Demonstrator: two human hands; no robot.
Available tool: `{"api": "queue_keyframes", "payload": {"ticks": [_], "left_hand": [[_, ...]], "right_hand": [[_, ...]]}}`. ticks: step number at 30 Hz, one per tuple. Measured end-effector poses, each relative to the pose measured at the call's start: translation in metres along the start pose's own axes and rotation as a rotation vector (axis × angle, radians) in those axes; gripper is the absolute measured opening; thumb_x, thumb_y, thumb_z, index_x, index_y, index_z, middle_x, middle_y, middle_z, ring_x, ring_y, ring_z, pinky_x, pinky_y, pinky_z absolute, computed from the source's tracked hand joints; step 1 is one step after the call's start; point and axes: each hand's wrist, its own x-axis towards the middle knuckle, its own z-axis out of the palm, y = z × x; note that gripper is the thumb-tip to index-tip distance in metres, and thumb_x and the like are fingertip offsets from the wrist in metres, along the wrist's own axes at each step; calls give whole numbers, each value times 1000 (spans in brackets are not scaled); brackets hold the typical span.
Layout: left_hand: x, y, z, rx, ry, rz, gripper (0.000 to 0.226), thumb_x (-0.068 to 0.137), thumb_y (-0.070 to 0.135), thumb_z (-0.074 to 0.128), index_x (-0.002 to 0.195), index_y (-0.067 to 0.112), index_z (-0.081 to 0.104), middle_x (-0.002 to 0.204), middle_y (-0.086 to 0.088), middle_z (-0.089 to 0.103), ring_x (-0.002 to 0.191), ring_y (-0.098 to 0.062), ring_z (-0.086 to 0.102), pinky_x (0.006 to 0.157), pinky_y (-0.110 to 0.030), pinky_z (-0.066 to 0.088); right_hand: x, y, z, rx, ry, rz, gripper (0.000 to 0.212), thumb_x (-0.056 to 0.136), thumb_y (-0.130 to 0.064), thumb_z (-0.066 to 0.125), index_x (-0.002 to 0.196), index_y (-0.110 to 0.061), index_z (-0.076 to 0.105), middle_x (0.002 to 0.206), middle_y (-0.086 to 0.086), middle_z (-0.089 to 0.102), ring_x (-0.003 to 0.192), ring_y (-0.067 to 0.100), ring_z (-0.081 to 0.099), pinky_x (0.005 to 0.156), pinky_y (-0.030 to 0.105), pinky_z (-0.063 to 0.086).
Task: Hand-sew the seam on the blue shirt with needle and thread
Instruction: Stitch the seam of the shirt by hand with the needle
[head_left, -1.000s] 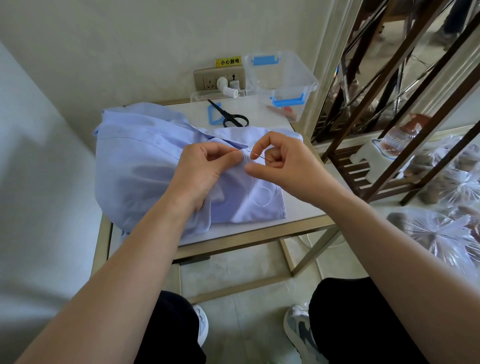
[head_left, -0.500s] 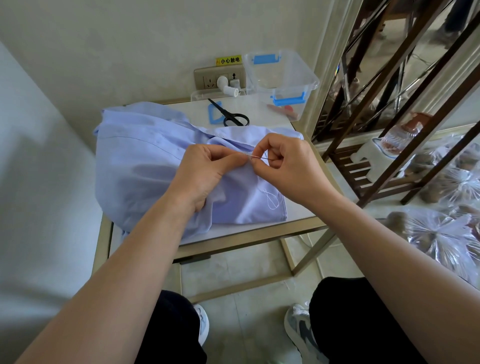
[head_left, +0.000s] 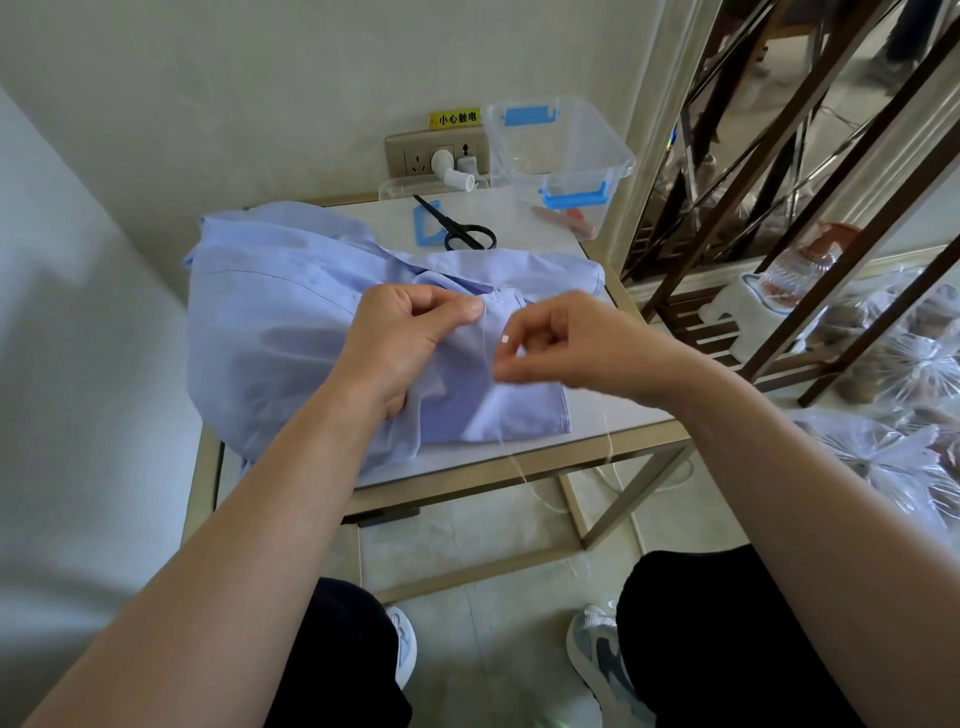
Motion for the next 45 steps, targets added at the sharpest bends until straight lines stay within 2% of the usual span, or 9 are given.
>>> {"api": "queue_keyframes", "payload": {"ticks": [2,4,8,14,17,23,31,38,45], "left_hand": [[0,0,0,-19,-8,-7,11,84,18,74,73,18,75,54,13,59,57,0,50,58,-10,41],[-1,1,0,-26,-33,-3,6,84,19,74,80,17,78,65,5,66,65,-1,55,64,-10,43],[-2,1,0,-41,-66,16,9,84,19,73,77,22,78,78,-2,75,78,-5,63,79,-19,47],[-2,1,1,-52,-66,15,11,83,18,74,74,24,78,68,4,71,70,-3,59,70,-14,46],[0,0,0,-29,-34,3,12,84,17,73,73,21,76,58,10,65,62,0,54,63,-10,42],[0,1,0,15,11,22,8,87,16,71,80,14,73,46,21,54,52,9,49,55,-2,35],[-1,0,-1,-20,-39,16,8,85,18,73,78,18,77,64,7,67,66,-2,57,67,-11,44],[-3,1,0,-78,-95,9,13,84,15,72,74,22,77,69,3,72,70,-3,60,69,-12,46],[-2,1,-1,-42,-70,2,9,85,15,72,78,17,76,66,5,69,68,-4,58,67,-13,45]], "right_hand": [[6,4,0,91,244,-22,18,83,-25,77,75,-14,64,51,-8,28,49,9,24,49,21,22],[8,6,3,100,341,-38,25,83,-32,76,76,-12,63,48,-12,26,47,8,22,50,23,21],[11,5,14,26,416,-54,26,80,-36,79,74,-15,64,43,-12,27,43,8,25,47,19,20],[13,6,14,-2,453,-55,18,86,-20,74,75,-8,66,39,-12,28,40,7,26,45,14,22],[7,2,8,14,321,-73,16,85,-16,75,76,-6,68,46,-7,28,44,7,24,47,14,22],[-6,-1,4,-95,-270,-60,10,83,-16,77,78,-9,72,48,-7,26,49,9,21,49,20,19],[7,5,5,79,328,-35,24,81,-34,78,77,-14,65,44,-12,24,45,8,20,48,21,20],[16,7,14,25,414,-36,18,84,-20,76,77,-6,68,38,-12,26,39,8,25,44,14,21],[9,5,5,27,316,-64,11,85,-20,74,83,-11,68,45,-12,26,44,6,23,48,18,22]]}}
